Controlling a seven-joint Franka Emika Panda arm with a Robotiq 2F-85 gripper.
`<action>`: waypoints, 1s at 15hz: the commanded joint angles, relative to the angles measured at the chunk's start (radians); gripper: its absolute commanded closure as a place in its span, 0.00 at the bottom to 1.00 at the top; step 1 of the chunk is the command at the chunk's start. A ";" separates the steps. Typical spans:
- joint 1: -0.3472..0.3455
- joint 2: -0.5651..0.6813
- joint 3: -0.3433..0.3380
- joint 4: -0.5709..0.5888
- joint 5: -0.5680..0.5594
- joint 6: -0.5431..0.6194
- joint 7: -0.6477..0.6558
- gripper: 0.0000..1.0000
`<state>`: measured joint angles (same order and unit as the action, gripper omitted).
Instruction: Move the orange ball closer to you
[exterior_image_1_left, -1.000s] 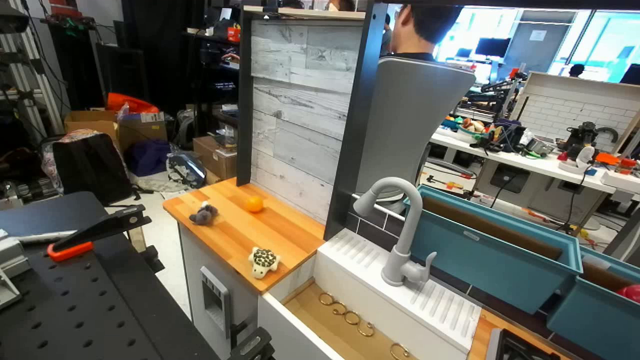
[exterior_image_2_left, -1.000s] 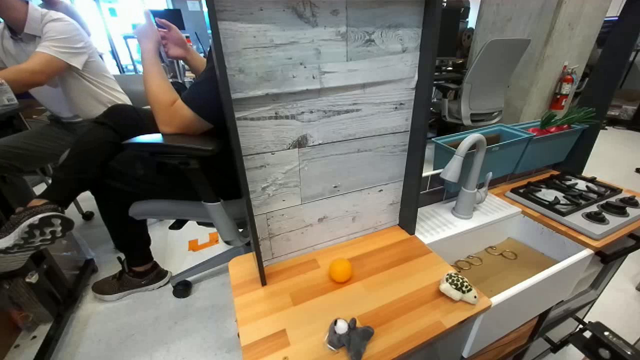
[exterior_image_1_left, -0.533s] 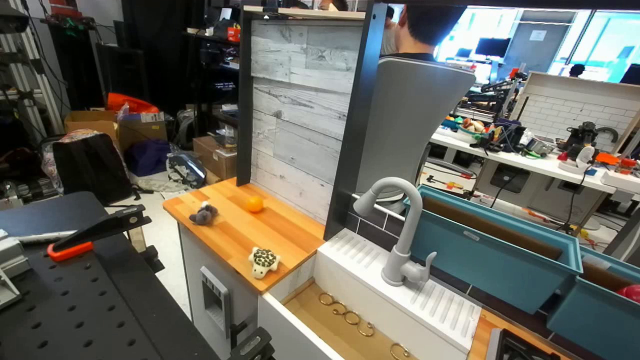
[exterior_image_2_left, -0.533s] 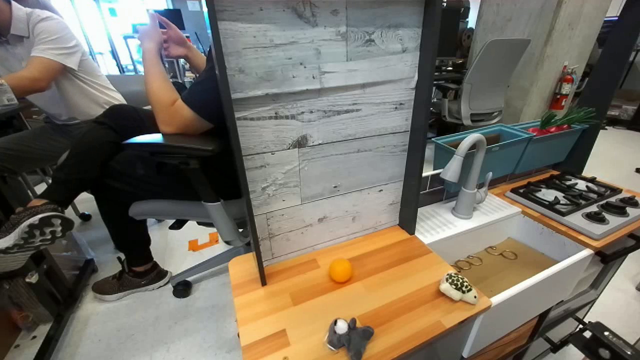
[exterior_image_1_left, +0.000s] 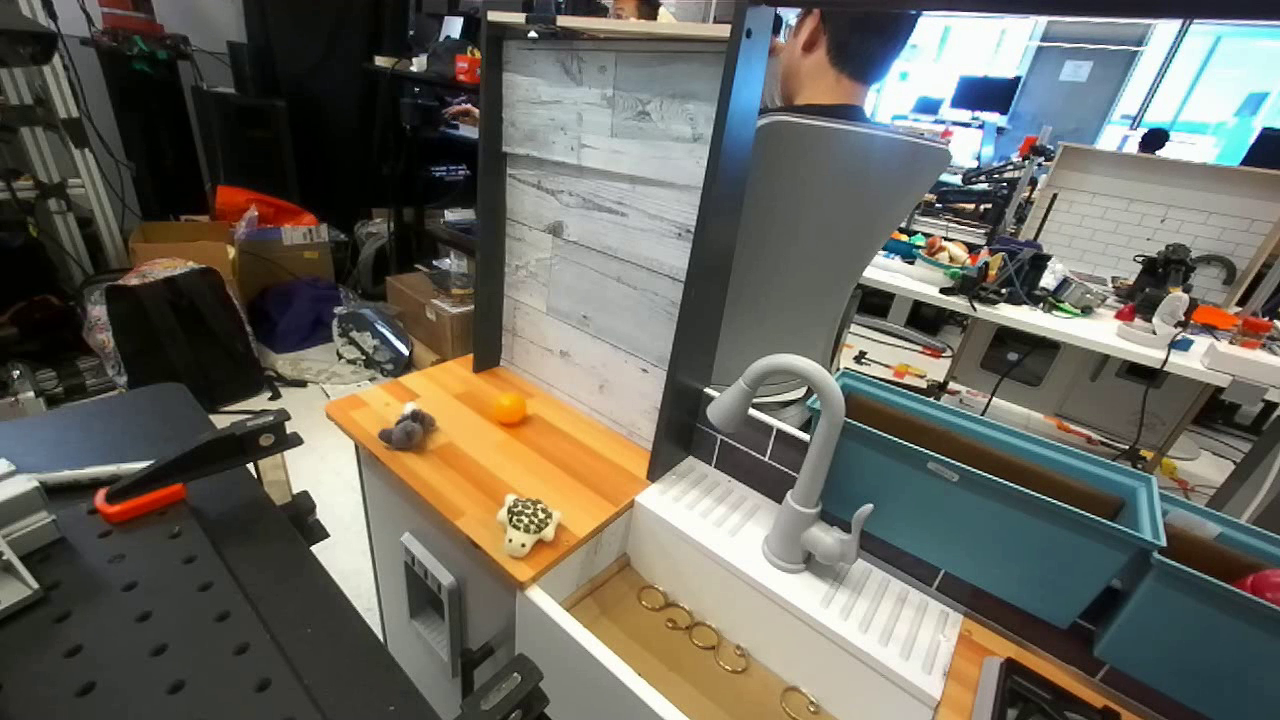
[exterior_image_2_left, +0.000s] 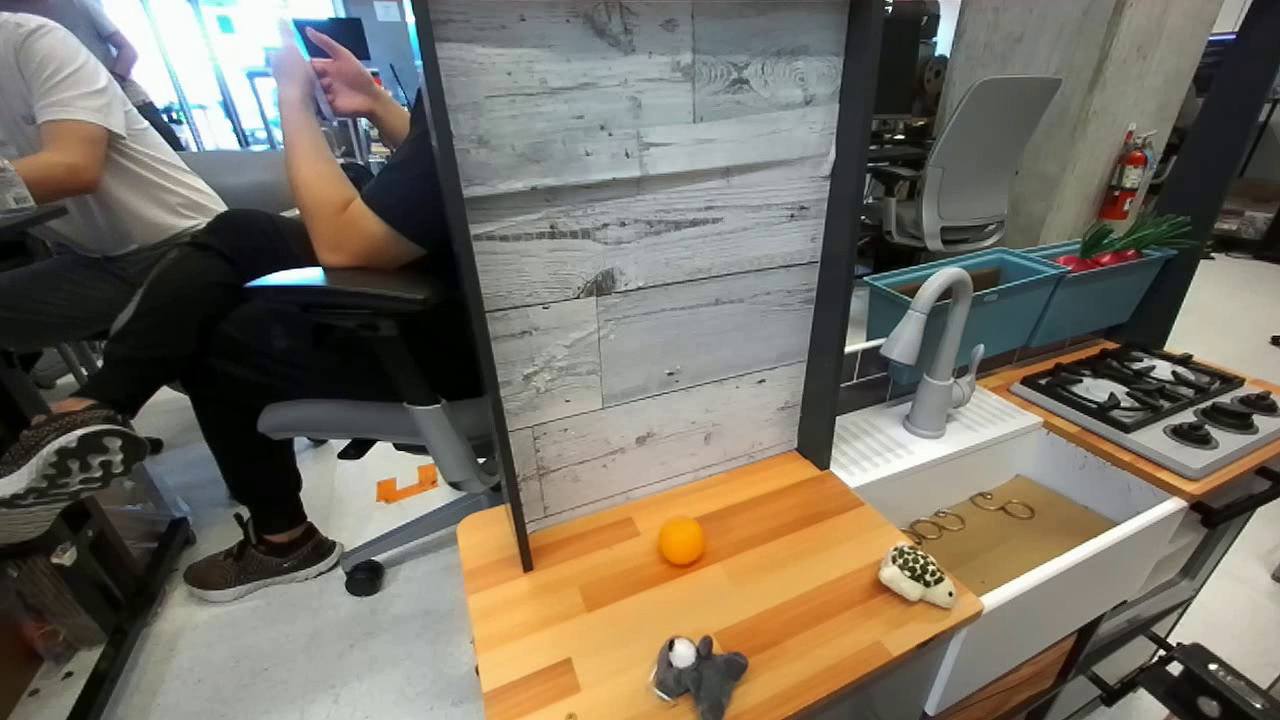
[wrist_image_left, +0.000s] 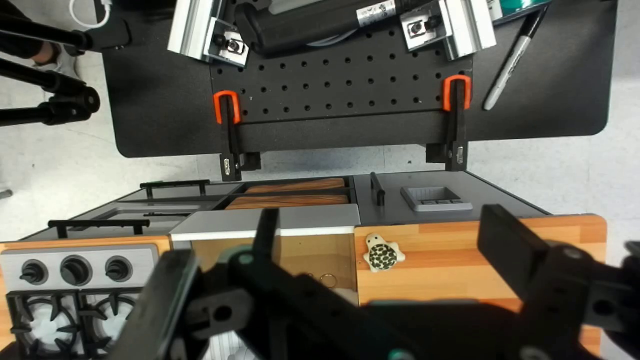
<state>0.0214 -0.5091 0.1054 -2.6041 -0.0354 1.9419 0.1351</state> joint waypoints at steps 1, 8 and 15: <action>0.007 0.001 -0.007 0.001 -0.003 -0.002 0.003 0.00; 0.012 0.241 0.040 0.082 0.016 0.049 0.114 0.00; 0.062 0.678 0.053 0.214 0.011 0.387 0.299 0.00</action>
<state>0.0571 -0.0190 0.1680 -2.4837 -0.0074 2.2108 0.3850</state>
